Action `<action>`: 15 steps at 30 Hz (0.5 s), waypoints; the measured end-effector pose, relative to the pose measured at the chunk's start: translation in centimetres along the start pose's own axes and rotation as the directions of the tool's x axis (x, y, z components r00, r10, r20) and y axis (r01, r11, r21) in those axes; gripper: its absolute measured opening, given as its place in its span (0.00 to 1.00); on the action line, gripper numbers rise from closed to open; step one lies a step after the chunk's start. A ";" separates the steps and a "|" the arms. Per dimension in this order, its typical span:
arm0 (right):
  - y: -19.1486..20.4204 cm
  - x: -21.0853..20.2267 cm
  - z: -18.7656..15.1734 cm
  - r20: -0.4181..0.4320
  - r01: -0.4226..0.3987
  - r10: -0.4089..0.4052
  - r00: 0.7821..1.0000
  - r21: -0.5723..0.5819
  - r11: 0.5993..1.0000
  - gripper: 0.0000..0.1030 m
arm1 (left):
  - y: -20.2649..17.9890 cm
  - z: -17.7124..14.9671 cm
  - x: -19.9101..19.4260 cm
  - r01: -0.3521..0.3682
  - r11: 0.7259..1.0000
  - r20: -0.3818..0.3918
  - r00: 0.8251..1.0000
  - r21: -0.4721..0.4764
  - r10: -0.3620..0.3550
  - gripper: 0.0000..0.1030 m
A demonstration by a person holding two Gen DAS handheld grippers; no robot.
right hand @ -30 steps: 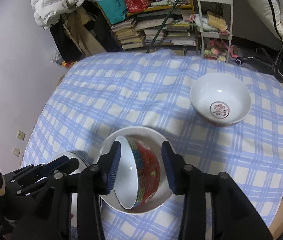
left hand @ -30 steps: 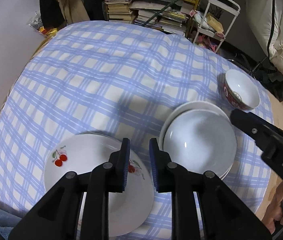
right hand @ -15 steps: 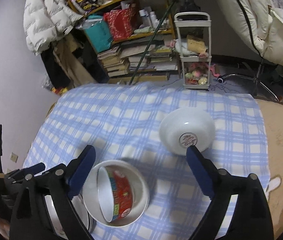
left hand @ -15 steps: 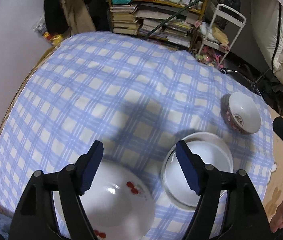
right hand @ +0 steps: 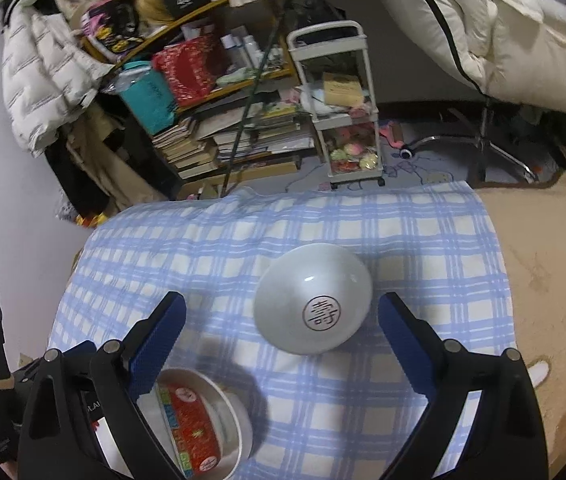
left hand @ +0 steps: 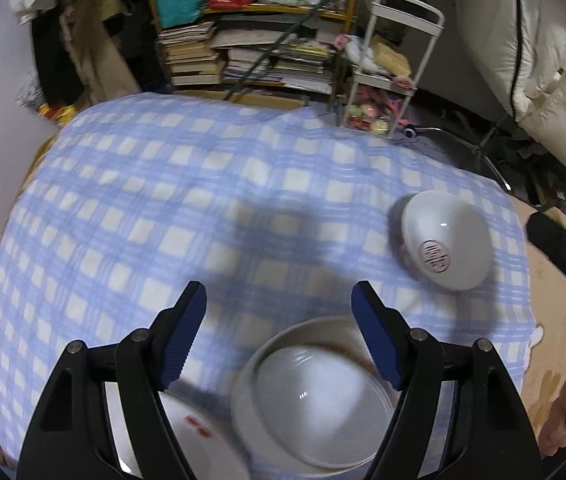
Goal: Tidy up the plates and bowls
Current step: 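Open both grippers and move them toward the white bowl with the printed character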
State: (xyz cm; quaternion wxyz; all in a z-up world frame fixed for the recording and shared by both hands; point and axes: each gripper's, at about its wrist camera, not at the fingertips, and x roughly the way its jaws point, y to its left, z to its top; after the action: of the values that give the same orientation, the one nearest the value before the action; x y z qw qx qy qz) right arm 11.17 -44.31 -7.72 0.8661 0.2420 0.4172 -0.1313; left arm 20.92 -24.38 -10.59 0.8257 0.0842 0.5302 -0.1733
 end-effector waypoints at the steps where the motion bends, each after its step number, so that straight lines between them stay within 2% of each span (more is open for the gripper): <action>1: -0.5 0.3 0.1 -0.007 0.009 -0.009 1.000 0.009 1.000 0.98 | -0.5 0.3 0.3 0.008 1.000 -0.005 1.000 0.008 -0.008 0.72; 7: -2.7 2.1 0.6 -0.041 0.038 -0.036 0.999 0.049 0.998 0.98 | -4.2 1.7 2.8 0.040 0.995 -0.049 0.998 0.091 -0.036 0.72; 10: -3.8 3.2 0.7 -0.059 0.048 -0.044 0.997 0.061 0.997 0.93 | -5.6 2.4 4.0 0.049 0.991 -0.066 0.997 0.126 -0.041 0.72; 14: -5.1 5.0 0.7 -0.100 0.043 -0.033 0.994 0.090 0.995 0.81 | -6.9 3.3 6.4 0.052 0.986 -0.110 0.993 0.161 -0.034 0.72; 15: -5.4 5.6 0.6 -0.115 0.043 -0.032 0.993 0.097 0.994 0.73 | -7.0 3.3 6.7 0.056 0.985 -0.117 0.992 0.162 -0.037 0.72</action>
State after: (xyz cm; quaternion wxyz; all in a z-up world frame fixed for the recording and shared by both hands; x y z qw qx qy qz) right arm 12.71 -49.41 -13.44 0.8253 0.2839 0.4631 -0.1543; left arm 23.60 -33.26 -14.92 0.7801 0.1495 0.5620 -0.2306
